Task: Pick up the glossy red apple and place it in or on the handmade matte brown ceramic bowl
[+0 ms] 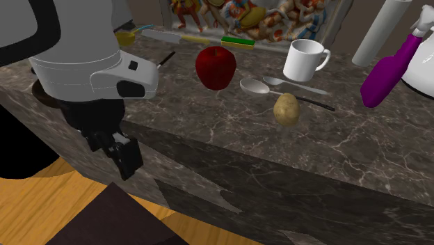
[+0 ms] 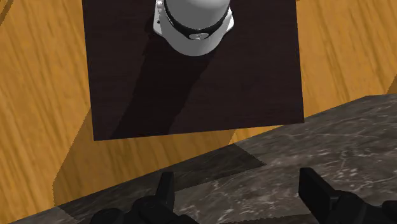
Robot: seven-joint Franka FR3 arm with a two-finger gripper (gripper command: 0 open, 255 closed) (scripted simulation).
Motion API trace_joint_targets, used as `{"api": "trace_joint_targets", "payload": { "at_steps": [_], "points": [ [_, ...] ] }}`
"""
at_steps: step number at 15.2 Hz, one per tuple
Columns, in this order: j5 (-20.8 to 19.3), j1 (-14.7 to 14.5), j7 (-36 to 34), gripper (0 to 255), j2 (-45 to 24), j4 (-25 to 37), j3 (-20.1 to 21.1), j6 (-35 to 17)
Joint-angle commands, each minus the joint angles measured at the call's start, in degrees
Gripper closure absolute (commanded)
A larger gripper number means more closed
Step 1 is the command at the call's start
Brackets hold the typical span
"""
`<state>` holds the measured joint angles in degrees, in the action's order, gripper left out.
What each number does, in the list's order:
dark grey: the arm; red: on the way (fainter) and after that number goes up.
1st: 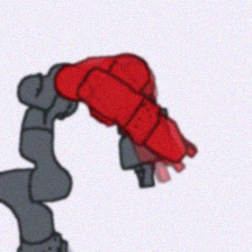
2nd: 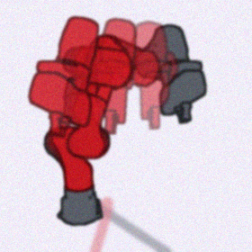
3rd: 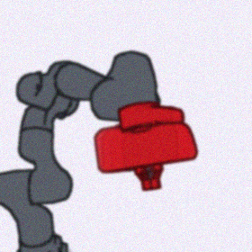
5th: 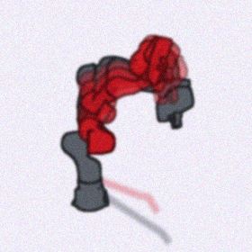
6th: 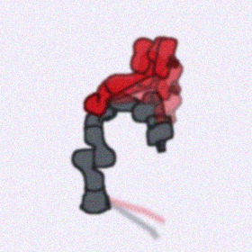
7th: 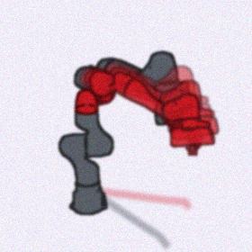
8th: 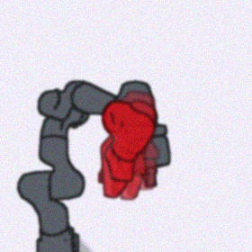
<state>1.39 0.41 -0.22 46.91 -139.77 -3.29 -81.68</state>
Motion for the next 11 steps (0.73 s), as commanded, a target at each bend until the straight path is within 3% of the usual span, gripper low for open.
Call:
{"api": "trace_joint_targets", "payload": {
  "at_steps": [1,11],
  "points": [
    [0.0,0.0,0.0,0,0.0,0.0,0.0,0.0],
    [-1.75,-4.06,15.34,0,-13.65,8.68,-5.75,-16.76]
  ]
}}
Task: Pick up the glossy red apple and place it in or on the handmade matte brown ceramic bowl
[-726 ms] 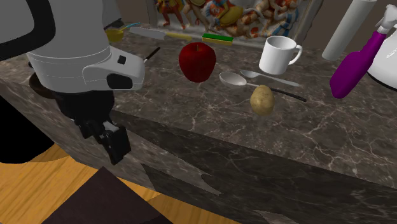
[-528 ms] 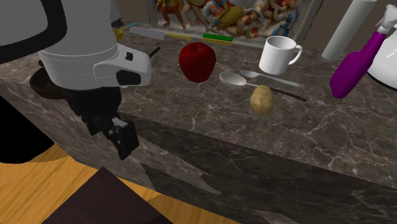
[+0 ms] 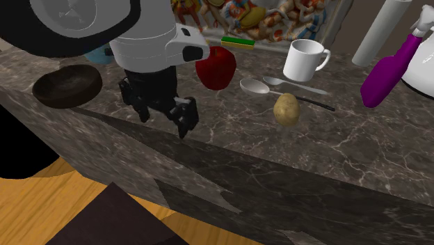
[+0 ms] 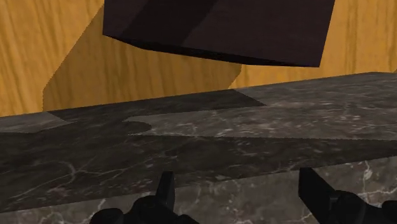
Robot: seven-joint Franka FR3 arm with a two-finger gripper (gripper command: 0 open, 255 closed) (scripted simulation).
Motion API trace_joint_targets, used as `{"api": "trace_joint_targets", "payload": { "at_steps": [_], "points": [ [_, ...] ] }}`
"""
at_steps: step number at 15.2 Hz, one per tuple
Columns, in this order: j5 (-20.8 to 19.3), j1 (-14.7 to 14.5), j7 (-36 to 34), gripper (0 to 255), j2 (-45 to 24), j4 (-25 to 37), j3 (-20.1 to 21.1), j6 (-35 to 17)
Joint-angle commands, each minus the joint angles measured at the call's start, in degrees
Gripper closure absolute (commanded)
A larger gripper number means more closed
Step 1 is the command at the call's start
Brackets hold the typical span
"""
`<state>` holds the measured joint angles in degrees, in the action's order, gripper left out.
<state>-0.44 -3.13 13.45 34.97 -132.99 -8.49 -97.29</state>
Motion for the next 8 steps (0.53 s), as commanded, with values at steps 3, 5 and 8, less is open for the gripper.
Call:
{"api": "trace_joint_targets", "payload": {
  "at_steps": [3,5,8],
  "points": [
    [0.8,-1.97,6.28,0,-5.87,5.53,-2.08,-5.14],
    [1.59,-2.98,9.4,0,-8.61,8.18,-3.04,-7.49],
    [3.22,-4.52,14.16,0,-12.7,12.51,-4.42,-10.53]
  ]
}}
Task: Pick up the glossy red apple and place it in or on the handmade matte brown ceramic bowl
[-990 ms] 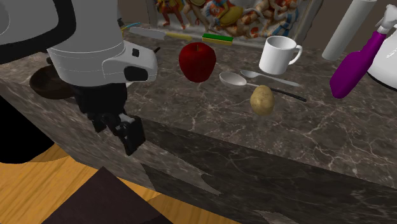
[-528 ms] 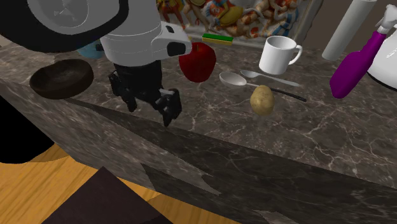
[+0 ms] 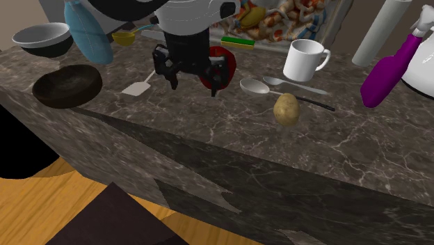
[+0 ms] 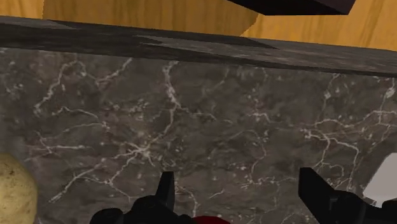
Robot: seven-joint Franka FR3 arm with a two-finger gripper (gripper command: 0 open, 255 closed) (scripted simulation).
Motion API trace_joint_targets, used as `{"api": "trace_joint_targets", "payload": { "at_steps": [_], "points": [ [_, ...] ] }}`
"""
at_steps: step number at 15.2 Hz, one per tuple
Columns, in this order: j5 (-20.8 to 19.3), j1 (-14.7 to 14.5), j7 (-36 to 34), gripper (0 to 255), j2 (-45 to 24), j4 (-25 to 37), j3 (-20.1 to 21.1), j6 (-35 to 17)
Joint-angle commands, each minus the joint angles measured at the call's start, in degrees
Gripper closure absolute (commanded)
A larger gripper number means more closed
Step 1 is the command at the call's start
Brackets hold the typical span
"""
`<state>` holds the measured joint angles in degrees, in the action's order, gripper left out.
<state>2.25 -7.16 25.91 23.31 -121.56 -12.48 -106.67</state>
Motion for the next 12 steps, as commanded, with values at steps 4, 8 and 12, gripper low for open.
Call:
{"api": "trace_joint_targets", "payload": {
  "at_steps": [4,8,12],
  "points": [
    [3.53,-2.4,8.21,0,-6.41,7.48,-2.03,-4.24],
    [7.33,-4.1,14.79,0,-11.75,14.61,-3.42,-6.22],
    [10.14,-4.93,18.93,0,-15.26,18.92,-4.0,-7.56]
  ]
}}
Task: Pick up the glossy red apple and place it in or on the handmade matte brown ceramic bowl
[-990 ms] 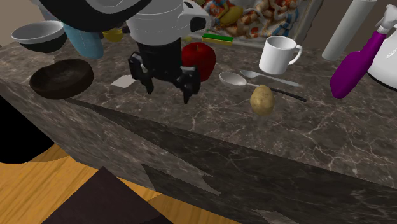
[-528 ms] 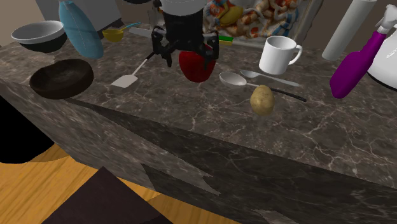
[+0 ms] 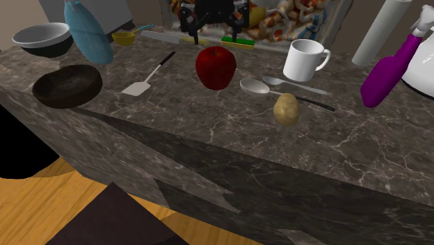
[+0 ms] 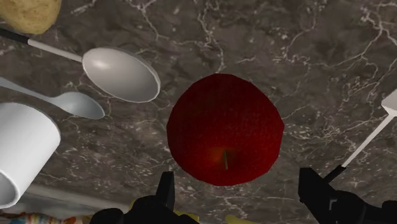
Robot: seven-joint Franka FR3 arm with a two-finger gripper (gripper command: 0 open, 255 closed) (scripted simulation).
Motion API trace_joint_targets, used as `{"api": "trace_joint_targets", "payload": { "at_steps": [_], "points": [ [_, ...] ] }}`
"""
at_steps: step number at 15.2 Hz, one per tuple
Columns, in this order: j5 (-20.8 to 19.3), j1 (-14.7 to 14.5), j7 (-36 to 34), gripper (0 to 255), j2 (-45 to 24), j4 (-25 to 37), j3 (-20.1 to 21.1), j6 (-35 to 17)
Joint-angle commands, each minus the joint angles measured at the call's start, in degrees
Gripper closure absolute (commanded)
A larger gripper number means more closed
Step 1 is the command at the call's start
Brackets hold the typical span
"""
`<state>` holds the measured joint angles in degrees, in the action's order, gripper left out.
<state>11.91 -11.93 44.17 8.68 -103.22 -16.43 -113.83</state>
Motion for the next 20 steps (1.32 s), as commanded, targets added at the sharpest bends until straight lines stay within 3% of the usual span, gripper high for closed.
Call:
{"api": "trace_joint_targets", "payload": {
  "at_steps": [1,7,14,15,20],
  "points": [
    [0.59,-0.2,0.74,0,-0.85,0.1,0.0,-1.1],
    [1.28,-0.52,1.19,0,-2.27,-2.32,0.25,-4.9],
    [1.28,-0.52,1.19,0,-2.27,-2.32,0.25,-4.9],
    [1.28,-0.52,1.2,255,-2.27,-2.32,0.25,-4.9],
    [1.25,-0.54,1.12,255,-2.23,-2.37,0.29,-4.93]
  ]
}}
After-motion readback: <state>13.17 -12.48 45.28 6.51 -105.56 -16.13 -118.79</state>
